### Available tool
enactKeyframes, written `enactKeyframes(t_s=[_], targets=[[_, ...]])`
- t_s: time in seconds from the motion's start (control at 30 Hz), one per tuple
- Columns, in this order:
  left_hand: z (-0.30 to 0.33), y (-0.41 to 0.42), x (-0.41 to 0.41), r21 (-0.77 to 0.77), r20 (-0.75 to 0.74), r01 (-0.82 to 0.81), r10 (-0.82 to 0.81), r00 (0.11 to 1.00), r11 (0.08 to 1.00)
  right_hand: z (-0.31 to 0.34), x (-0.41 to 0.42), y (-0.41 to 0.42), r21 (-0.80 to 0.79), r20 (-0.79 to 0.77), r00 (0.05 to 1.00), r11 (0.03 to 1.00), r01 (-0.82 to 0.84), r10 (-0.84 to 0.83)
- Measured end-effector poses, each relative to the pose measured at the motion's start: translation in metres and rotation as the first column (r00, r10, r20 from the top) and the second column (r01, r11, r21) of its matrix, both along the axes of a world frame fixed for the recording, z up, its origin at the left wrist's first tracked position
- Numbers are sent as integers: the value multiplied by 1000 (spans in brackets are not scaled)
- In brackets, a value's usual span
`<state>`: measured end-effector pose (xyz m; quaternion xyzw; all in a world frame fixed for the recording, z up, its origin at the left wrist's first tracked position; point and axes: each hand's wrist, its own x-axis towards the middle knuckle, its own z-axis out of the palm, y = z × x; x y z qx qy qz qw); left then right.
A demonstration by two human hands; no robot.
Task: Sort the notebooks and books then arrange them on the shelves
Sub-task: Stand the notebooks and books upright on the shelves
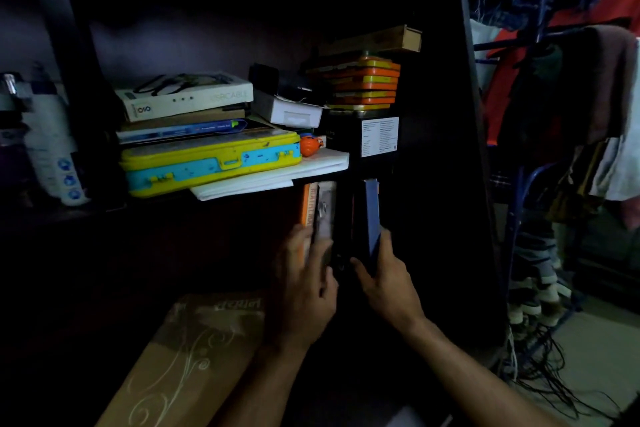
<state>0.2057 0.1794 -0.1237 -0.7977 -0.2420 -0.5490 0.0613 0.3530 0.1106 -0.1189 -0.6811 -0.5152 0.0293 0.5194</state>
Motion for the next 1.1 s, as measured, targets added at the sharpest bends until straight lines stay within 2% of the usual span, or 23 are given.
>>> enactKeyframes(t_s=[0.03,0.07,0.1,0.13,0.17,0.2,0.23,0.3,0.43,0.73,0.8,0.9,0.97,1.1], targets=[[2,0,-2,-88,170,1,14,985,996,-3,-1,6,-3,-23,1000,1000,2,-2],[3,1,-4,-248,304,36,42,952,968,-7,-4,12,-9,-49,999,1000,-2,1],[2,5,-5,-437,388,127,60,920,890,-11,-7,19,-14,-72,997,1000,-13,12],[0,7,-6,-602,428,245,48,903,760,-15,-12,24,-8,-99,995,1000,-27,26],[-3,9,-6,-703,439,333,15,898,628,-19,-15,30,-3,-119,992,999,-38,38],[-5,11,-7,-749,420,362,-24,907,555,-21,-18,33,-4,-137,989,999,-50,49],[-7,12,-7,-766,389,353,-51,920,537,-23,-18,35,-15,-162,985,998,-63,59],[-10,16,-6,-763,342,317,-65,938,564,-26,-16,38,-37,-193,978,995,-93,84],[-10,16,-5,-796,257,229,-31,966,560,-31,-6,39,-22,-216,969,992,-126,119],[-12,16,-5,-795,263,208,15,965,570,-26,-3,33,-36,-226,963,986,-163,150],[-12,14,-4,-797,252,211,-6,968,565,-26,-6,35,-72,-222,968,989,-132,113],[-13,14,-3,-813,182,176,-46,982,555,-28,-11,37,-68,-68,997,997,25,-29],[-14,14,-3,-817,146,144,-41,988,559,-27,-13,34,3,22,992,992,123,-123],[-14,16,-5,-791,97,105,-46,994,603,-29,-12,30,107,3,986,980,167,-169]])
